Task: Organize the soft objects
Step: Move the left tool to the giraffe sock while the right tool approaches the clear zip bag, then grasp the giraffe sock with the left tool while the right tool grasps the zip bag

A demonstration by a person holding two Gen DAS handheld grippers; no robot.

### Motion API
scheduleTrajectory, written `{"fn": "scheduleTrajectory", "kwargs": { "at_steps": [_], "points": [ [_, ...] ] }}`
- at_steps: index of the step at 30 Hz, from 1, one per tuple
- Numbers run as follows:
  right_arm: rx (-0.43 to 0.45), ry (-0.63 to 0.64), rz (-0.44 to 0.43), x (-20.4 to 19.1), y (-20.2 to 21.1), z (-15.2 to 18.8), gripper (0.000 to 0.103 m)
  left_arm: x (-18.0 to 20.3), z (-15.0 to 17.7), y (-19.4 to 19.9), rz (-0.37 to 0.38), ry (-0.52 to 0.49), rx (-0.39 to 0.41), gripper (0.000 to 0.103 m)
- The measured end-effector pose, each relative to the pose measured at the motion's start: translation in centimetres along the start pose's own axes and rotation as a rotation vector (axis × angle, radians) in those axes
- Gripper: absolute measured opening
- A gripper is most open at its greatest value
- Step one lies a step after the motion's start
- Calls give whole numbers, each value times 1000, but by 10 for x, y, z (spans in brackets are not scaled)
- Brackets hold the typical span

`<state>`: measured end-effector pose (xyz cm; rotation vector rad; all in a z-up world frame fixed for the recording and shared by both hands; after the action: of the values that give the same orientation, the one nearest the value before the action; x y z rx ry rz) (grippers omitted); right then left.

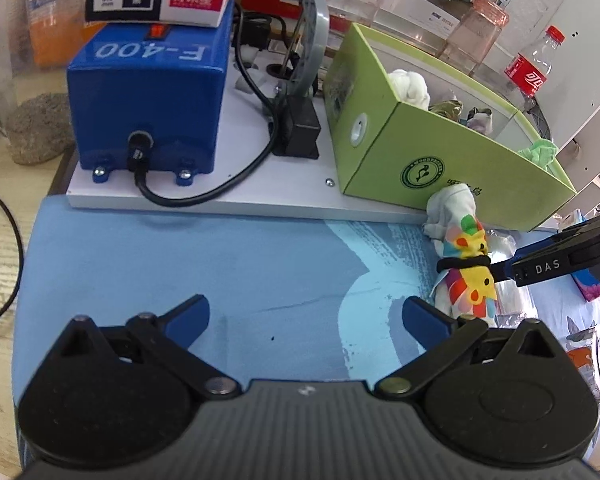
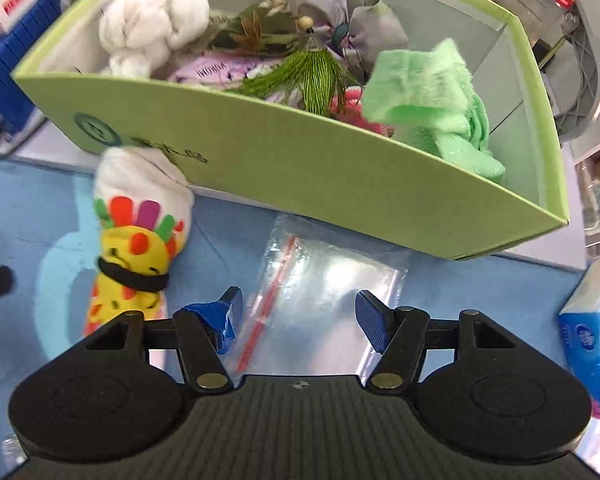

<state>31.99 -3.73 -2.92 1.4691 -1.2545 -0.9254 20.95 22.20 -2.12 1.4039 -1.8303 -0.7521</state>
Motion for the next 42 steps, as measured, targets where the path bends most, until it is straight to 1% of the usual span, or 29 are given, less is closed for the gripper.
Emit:
{"fn": "scheduleTrajectory", "kwargs": {
  "at_steps": [3,5,7,10,12,14,16,17,20,22,25,28,31,32,33,35,37,39,40,42],
  "points": [
    [-12,16,17,-1,-1,0,50,-1,1,6,-7,-2,13,102],
    [-16,7,19,5,-1,2,51,-1,2,9,-11,-9,18,102],
    [-20,-23,17,27,-1,6,51,0,2,11,-9,-13,21,102],
    [-15,-106,-1,67,-2,16,53,6,-1,10,-8,-16,24,102],
    [-5,-166,-18,94,-2,25,54,15,-5,8,13,-25,23,102],
    [18,-209,-29,113,-1,34,54,30,-12,4,52,-44,20,102],
    [68,-258,-44,128,3,49,54,46,-19,-2,96,-64,14,102],
    [103,-287,-66,132,7,54,54,57,-24,-6,119,-75,7,102],
    [180,-378,-192,151,17,77,54,82,-36,-23,153,-100,-22,102],
    [198,-421,-250,149,18,76,55,98,-45,-37,158,-124,-51,102],
    [205,-425,-265,145,20,78,55,115,-53,-57,163,-165,-94,102],
    [207,-412,-225,145,15,75,55,122,-57,-72,119,-190,-130,102],
    [221,-419,-179,147,11,75,55,116,-59,-77,134,-170,-140,102],
    [213,-431,-174,148,8,75,55,115,-59,-78,135,-178,-146,102],
    [216,-434,-172,146,6,74,57,116,-59,-80,135,-192,-155,102],
    [222,-415,-151,136,6,72,58,116,-61,-84,140,-214,-172,102],
    [224,-399,-144,128,6,71,58,116,-62,-89,165,-220,-187,102],
    [229,-358,-110,118,5,71,59,116,-64,-91,175,-242,-187,102],
    [240,-317,-93,115,5,74,60,116,-65,-91,178,-249,-188,102],
    [283,-319,-102,117,5,82,62,117,-65,-92,183,-268,-190,102]
  ]
}}
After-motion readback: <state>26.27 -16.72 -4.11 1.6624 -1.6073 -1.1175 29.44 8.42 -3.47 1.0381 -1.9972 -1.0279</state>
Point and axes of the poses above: each gripper's, at about its wrist camera, not at the fingertips, and y roughly against the way its jaws point, x to its right, z to its underside, the point moved 1 cm from there along -y, roughly the way its jaws point, and after that the axes turned 15 degrees about -y, right-handed, at the moved point
